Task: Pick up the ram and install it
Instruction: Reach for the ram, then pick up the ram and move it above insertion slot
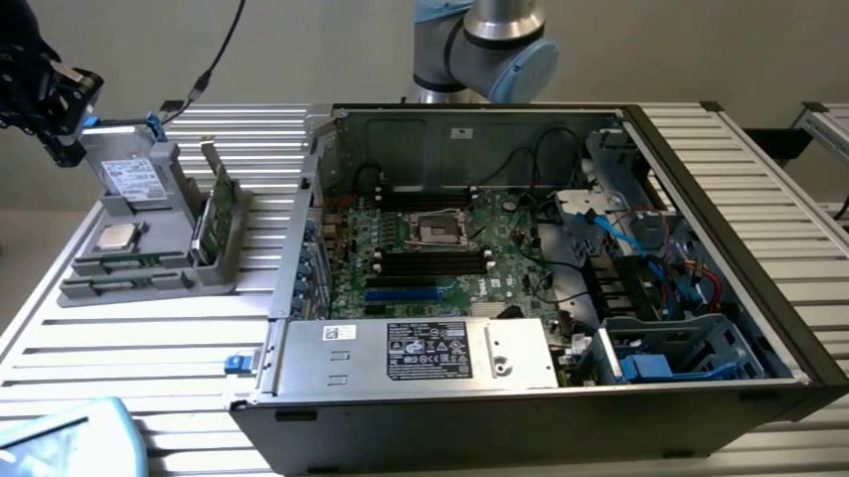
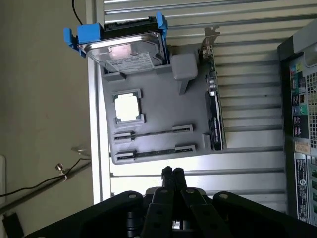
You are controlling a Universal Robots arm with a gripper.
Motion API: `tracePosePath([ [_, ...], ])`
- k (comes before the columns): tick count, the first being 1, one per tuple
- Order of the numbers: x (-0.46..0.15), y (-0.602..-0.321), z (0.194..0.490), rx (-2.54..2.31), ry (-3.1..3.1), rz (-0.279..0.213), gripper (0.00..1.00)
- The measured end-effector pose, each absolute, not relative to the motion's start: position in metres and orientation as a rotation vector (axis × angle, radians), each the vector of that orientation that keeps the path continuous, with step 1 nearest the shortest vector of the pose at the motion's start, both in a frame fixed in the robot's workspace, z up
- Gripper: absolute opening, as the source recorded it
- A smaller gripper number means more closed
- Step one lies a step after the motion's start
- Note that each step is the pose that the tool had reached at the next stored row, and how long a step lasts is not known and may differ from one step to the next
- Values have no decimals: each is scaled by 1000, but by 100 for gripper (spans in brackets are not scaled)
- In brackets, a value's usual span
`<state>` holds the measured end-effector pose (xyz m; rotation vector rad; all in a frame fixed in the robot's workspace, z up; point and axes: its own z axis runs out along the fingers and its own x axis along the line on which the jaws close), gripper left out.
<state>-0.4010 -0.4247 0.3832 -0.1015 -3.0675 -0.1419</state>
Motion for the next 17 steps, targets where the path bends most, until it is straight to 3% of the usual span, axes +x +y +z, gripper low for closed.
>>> tracePosePath([
  [17, -401, -425, 383, -78, -3068, -141, 11],
])
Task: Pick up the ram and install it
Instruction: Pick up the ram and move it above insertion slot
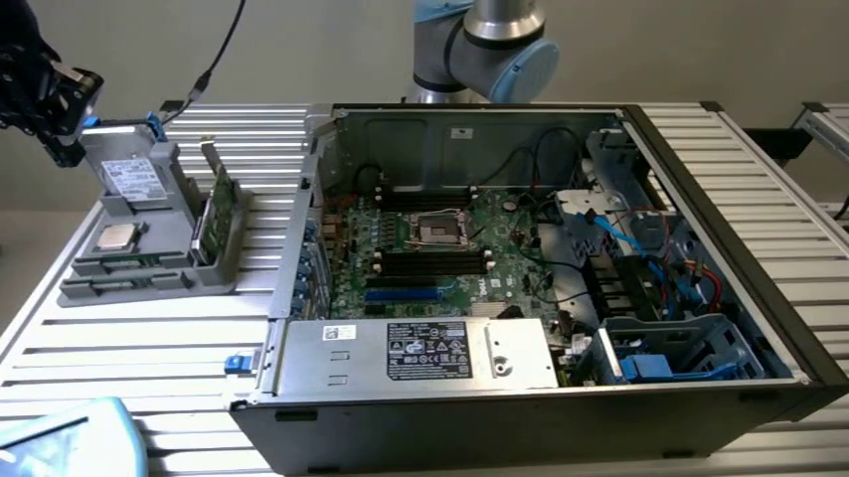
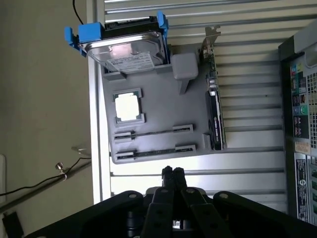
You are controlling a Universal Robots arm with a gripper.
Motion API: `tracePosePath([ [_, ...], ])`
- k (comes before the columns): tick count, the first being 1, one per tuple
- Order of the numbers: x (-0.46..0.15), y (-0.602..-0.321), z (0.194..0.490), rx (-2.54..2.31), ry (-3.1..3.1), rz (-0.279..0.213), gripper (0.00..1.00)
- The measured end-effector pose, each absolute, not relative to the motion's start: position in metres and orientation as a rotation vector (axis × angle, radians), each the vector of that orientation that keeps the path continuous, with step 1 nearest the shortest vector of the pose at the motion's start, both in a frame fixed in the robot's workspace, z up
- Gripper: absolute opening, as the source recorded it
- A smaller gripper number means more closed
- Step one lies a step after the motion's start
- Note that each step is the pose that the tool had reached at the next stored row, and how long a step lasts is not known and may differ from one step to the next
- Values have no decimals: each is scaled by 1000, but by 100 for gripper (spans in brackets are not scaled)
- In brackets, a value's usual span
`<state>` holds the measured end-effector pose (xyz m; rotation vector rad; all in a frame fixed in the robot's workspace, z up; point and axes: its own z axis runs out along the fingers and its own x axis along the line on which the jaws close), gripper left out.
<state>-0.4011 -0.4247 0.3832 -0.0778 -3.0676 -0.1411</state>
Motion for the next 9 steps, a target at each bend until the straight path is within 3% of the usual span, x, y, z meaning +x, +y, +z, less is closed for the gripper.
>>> tracePosePath([
  [9, -401, -425, 383, 61, -3064, -136, 11],
])
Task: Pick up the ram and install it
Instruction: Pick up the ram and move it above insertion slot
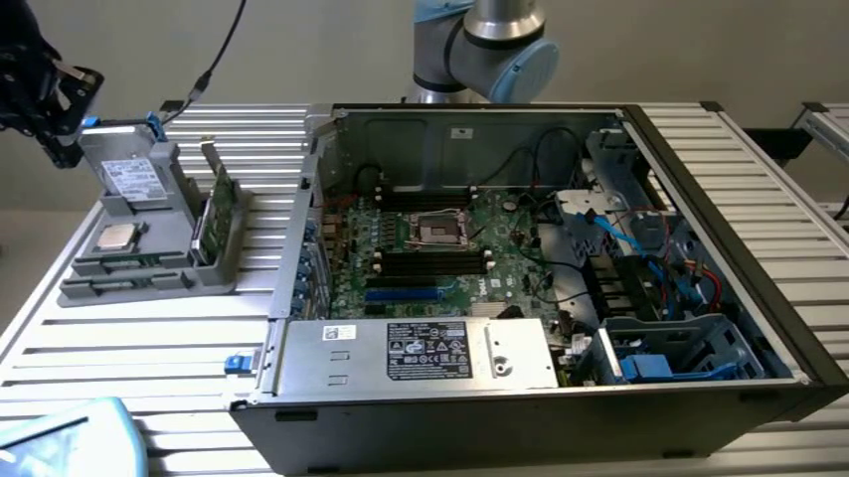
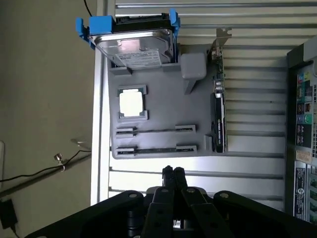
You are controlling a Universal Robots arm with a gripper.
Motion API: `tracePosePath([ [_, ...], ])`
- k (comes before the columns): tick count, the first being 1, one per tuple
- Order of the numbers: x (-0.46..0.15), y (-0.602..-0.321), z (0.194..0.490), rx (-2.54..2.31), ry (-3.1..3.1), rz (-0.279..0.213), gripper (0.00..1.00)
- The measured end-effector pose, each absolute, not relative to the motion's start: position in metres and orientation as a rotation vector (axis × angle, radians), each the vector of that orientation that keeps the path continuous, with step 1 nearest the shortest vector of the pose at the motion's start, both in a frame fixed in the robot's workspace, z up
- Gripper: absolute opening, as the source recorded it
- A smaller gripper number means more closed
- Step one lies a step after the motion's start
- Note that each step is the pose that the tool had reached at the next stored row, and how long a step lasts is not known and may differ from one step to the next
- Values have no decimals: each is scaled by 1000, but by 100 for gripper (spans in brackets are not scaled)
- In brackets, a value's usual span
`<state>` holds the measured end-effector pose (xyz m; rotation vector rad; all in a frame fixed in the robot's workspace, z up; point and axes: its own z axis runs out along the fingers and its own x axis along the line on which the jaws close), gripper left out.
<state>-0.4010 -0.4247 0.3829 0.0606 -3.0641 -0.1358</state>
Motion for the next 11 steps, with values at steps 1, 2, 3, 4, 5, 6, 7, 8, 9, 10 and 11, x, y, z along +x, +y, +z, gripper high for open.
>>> tracePosePath([
  [1, -401, -425, 383, 89, -3063, -135, 11],
  [2, -401, -425, 383, 116, -3061, -134, 11],
  [3, -401, -425, 382, 145, -3059, -133, 11],
  [4, -401, -425, 382, 172, -3057, -132, 11],
  [5, -401, -425, 382, 199, -3055, -131, 11],
  [6, -401, -425, 381, 228, -3052, -130, 11],
  [7, -401, -425, 381, 254, -3049, -129, 11],
  [8, -401, -425, 381, 282, -3046, -128, 11],
  [9, -401, -425, 381, 310, -3043, -127, 11],
  [10, -401, -425, 380, 338, -3039, -127, 11],
  [11, -401, -425, 380, 365, -3035, -127, 11],
])
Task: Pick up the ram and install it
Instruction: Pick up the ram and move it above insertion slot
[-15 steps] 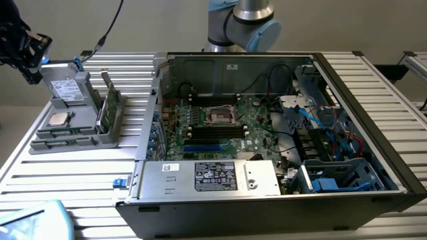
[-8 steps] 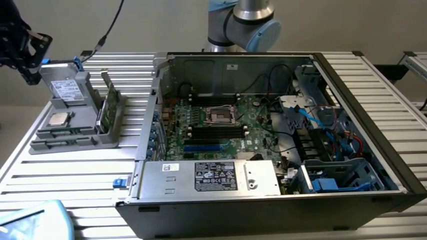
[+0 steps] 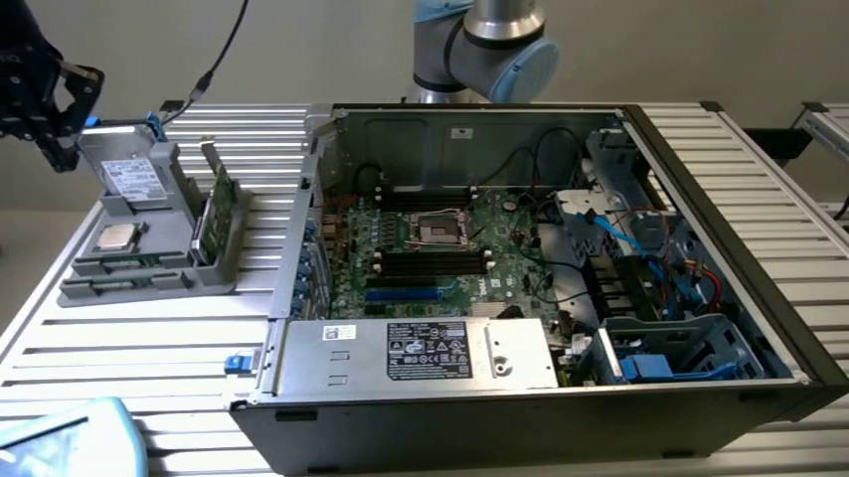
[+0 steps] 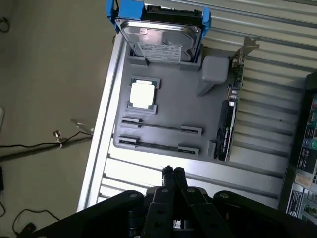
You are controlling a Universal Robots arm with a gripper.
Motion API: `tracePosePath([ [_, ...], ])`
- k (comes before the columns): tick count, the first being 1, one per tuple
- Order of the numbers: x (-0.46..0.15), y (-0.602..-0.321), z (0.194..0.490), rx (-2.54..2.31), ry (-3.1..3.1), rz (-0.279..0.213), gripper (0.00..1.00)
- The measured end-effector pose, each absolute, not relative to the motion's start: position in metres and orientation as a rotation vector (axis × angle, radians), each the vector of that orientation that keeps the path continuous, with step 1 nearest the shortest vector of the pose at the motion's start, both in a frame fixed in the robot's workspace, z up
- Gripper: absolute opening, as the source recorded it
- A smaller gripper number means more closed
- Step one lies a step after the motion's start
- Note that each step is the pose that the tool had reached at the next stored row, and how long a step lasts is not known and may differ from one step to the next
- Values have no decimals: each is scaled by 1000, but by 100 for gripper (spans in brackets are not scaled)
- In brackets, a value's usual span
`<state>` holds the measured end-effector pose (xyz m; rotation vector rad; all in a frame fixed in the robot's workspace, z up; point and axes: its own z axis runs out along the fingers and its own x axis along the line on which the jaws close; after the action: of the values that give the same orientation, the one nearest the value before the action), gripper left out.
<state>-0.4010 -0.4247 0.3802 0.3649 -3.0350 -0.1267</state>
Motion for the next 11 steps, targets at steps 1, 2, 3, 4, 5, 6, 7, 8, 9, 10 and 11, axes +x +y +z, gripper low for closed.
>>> tracePosePath([
  [1, -401, -425, 380, 393, -3031, -127, 11],
  [2, -401, -425, 380, 420, -3027, -128, 11],
  [3, -401, -425, 379, 448, -3022, -129, 11],
  [4, -401, -425, 379, 476, -3017, -130, 11],
  [5, -401, -425, 378, 503, -3012, -132, 11],
  [6, -401, -425, 378, 531, -3007, -133, 11],
  [7, -401, -425, 377, 557, -3001, -135, 11],
  [8, -401, -425, 377, 585, -2995, -136, 11],
  [9, -401, -425, 376, 612, -2989, -137, 11],
  [10, -401, -425, 376, 640, -2983, -139, 11],
  [11, -401, -425, 375, 667, -2977, -139, 11],
])
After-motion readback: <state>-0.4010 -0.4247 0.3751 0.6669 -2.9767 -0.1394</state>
